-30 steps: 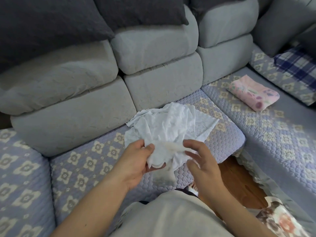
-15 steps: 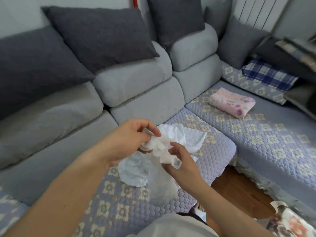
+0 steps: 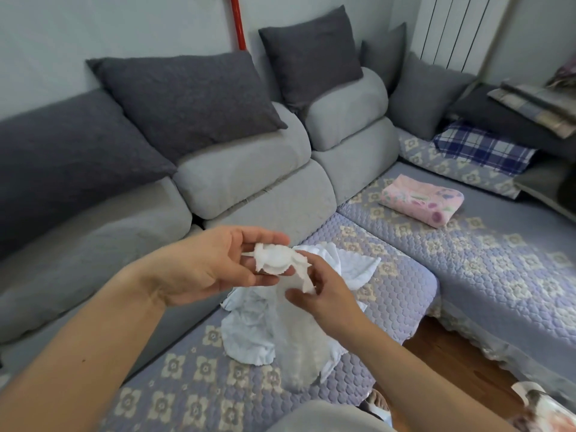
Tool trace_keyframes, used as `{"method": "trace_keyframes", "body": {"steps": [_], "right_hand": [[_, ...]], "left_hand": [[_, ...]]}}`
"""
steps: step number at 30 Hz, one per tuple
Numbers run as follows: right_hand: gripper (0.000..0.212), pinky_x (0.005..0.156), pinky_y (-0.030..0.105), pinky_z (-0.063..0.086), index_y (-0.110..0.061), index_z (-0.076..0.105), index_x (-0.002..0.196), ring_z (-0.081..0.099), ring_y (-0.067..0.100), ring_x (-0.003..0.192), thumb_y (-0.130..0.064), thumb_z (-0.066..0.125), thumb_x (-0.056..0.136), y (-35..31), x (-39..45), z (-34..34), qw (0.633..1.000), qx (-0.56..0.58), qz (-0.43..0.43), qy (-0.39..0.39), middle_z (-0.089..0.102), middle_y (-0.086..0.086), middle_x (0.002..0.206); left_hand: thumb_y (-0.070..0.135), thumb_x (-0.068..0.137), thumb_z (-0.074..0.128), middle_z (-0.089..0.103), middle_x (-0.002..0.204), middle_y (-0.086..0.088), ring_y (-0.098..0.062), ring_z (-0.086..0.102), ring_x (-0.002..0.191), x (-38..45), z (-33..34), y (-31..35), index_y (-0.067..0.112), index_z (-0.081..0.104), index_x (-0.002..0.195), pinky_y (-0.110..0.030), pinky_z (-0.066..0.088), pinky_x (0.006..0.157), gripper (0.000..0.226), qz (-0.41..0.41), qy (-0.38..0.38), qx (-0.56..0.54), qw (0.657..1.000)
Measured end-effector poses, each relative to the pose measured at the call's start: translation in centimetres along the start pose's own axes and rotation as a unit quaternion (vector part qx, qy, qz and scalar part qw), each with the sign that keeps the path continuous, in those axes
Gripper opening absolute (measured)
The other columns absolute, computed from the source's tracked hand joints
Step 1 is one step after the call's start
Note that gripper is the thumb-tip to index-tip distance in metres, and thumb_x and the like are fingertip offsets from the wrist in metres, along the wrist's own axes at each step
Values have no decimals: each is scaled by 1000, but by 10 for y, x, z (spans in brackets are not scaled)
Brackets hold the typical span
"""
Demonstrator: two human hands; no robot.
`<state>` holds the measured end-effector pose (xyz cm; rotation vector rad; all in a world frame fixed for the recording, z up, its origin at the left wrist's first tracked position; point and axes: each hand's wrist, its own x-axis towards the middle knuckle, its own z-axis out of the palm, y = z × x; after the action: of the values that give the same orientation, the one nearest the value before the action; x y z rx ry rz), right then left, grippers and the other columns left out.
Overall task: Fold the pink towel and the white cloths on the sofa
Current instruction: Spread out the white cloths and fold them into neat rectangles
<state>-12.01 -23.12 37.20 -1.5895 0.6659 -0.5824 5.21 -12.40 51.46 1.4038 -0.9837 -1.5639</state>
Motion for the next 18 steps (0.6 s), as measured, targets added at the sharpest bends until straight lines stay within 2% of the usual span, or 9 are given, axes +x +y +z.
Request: {"method": "trace_keyframes", "body": {"steps": [1,3,6,8,9,11,13,15,18], "right_hand": [[50,87,33,56,-40,60,125,65,12,98,-11,77,87,-2,0,-4,1000,-8,-13,0,69,-2,107],[37,80,24,52,-36,68,111,64,8,92,-7,74,88,-5,-2,-9,1000,-8,-25,-5,71,-8,98],[25,71,16,41,-36,68,81,57,5,79,-14,77,88,-8,-6,-15,999,-25,-36,13,62,-9,85],[21,74,15,41,-27,66,77,60,7,84,-13,78,86,-12,-11,-21,997,-37,-61,25,62,-12,90],[18,75,17,43,-22,66,78,61,7,85,-11,78,87,-14,-14,-25,997,-31,-64,27,65,-12,92],[16,68,26,44,-20,65,80,59,9,73,-12,75,90,-16,-19,-30,998,-8,-55,37,66,-3,82],[17,63,35,44,-25,65,85,55,15,68,-12,70,95,-23,-21,-34,997,17,-47,50,64,8,78],[24,70,43,50,-31,69,93,61,20,76,-9,63,98,-31,-21,-37,997,60,-38,42,69,7,85],[24,78,39,54,-35,75,99,67,17,84,-13,67,97,-45,-21,-41,998,51,-33,4,74,-2,92]], "left_hand": [[-34,86,40,65,131,-19,-33,63,122,-2,-2,-1,4,51,138,-38,51,103,65,9,-7,5,1000],[-26,87,52,68,129,-13,-29,66,119,-3,-4,-3,9,56,135,-36,53,101,60,30,13,62,998],[-1,87,72,77,107,-3,-20,74,98,-1,-3,-5,15,72,113,-24,57,88,31,68,163,204,963],[14,91,71,77,85,-5,-19,75,78,3,-4,-7,10,76,95,-20,56,75,7,96,240,224,940],[22,93,70,74,77,-8,-18,71,71,6,-7,-10,10,76,87,-21,53,71,15,108,260,248,927],[35,93,69,64,83,-13,-15,58,70,12,-11,-15,13,74,80,-24,45,74,25,126,291,314,895],[36,93,68,56,95,3,-7,55,80,18,-10,-15,18,72,78,-19,41,79,24,160,326,348,864],[39,94,67,59,94,8,-6,56,81,23,-4,-14,17,69,80,-24,43,79,27,197,311,285,885],[51,88,61,51,73,-15,-19,46,69,30,6,-16,8,61,83,-41,38,64,43,232,245,199,920]]}}
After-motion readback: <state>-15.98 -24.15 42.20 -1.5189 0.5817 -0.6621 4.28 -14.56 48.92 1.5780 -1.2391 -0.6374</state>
